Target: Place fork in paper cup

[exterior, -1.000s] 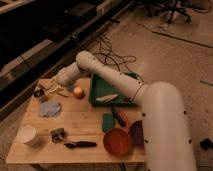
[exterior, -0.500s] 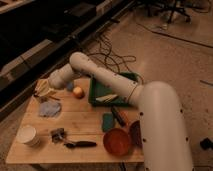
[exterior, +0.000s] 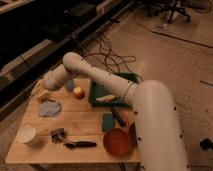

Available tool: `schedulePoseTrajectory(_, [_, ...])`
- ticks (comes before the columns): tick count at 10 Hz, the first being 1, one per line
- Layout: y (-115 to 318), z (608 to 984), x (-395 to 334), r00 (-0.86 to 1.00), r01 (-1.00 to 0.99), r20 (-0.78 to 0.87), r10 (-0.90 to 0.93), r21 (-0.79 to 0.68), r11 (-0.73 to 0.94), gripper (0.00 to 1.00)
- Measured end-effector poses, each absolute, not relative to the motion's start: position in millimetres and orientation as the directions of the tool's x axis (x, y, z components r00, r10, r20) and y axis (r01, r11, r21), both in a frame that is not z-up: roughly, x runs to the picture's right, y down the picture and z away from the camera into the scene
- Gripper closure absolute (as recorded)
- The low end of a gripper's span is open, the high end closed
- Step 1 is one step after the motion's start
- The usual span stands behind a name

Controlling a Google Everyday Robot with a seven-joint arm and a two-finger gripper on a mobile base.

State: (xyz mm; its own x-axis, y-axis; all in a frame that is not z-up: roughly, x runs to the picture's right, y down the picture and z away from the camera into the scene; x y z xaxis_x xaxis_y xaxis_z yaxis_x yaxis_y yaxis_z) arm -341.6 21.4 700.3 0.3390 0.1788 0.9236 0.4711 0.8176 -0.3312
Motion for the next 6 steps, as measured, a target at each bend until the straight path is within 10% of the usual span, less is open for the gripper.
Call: schedulePoseTrajectory(6, [24.2, 698.9, -342.9, 0.348, 0.481, 0.923, 0.163, -0.325, 0.814, 1.00])
